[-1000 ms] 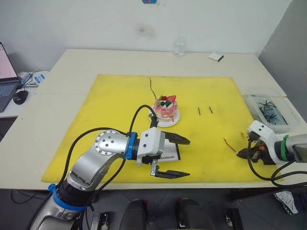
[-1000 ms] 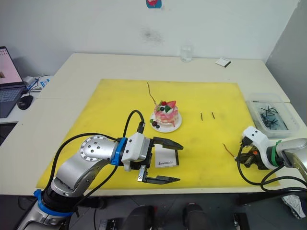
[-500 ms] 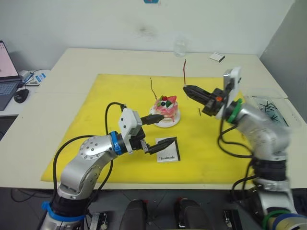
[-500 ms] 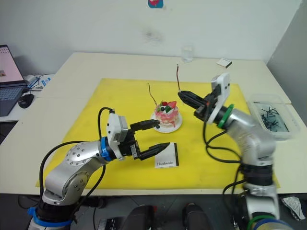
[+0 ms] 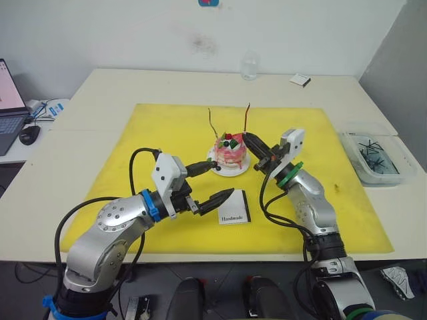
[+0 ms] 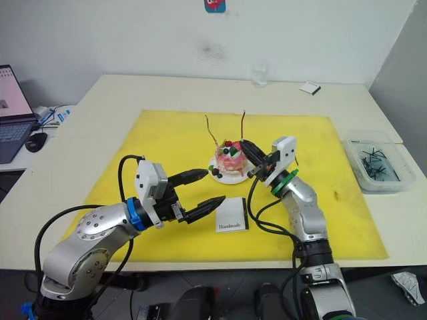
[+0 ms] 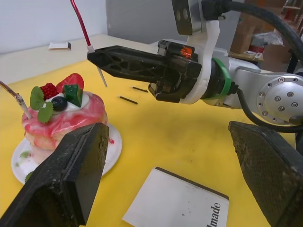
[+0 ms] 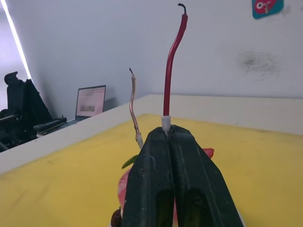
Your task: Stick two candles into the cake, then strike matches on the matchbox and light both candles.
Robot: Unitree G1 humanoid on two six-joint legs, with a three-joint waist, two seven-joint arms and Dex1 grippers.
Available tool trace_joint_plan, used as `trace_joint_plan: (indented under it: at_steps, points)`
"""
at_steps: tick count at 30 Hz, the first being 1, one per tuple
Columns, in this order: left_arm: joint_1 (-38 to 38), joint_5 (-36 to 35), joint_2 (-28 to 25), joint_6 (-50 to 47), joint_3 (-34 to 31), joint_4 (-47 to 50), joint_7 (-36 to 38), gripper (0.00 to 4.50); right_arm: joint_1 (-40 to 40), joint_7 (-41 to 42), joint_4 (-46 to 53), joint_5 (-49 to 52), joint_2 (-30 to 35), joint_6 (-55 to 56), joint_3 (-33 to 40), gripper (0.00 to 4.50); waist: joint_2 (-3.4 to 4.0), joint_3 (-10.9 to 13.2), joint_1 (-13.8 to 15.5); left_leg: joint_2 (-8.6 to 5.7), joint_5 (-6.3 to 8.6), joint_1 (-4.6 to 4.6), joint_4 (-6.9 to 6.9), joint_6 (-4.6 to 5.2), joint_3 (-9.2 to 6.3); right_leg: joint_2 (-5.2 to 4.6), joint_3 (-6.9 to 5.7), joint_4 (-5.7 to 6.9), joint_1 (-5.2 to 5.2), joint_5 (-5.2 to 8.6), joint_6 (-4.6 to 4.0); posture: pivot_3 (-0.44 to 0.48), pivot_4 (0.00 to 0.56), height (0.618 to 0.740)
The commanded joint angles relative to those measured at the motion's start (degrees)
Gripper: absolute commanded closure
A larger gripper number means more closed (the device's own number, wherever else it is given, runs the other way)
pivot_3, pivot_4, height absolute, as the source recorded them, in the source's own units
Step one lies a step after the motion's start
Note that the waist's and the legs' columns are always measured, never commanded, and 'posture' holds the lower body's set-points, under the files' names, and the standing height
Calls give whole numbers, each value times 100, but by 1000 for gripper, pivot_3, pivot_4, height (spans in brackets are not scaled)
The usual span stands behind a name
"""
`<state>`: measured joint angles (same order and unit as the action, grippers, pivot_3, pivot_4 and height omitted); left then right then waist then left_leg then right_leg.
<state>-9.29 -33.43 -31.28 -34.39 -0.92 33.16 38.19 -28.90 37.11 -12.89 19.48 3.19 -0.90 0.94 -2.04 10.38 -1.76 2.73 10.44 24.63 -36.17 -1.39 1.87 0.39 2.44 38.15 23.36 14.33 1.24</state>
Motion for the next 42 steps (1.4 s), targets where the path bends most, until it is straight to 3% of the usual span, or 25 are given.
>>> trace_joint_plan:
  at_steps: [1,12,42]
  points:
    - [-39,-136,-70,6,-141,203,18,0,-234,-79,-306,-31,-136,413,53,4451,0,0,-1,0,0,0,2,0,-1,0,0,0,1,1,-1,0,150,740]
    - [-81,-268,-184,-98,-224,266,-25,0,-612,-220,-1081,-43,-232,818,131,4451,1,0,-3,2,0,1,3,0,2,-3,3,-2,2,1,-1,0,150,740]
    - [-160,-379,-387,-115,-236,202,135,0,-154,-321,-750,-40,-305,771,-17,4451,1,1,-4,4,0,1,6,0,1,-4,2,-4,2,2,-4,0,150,740]
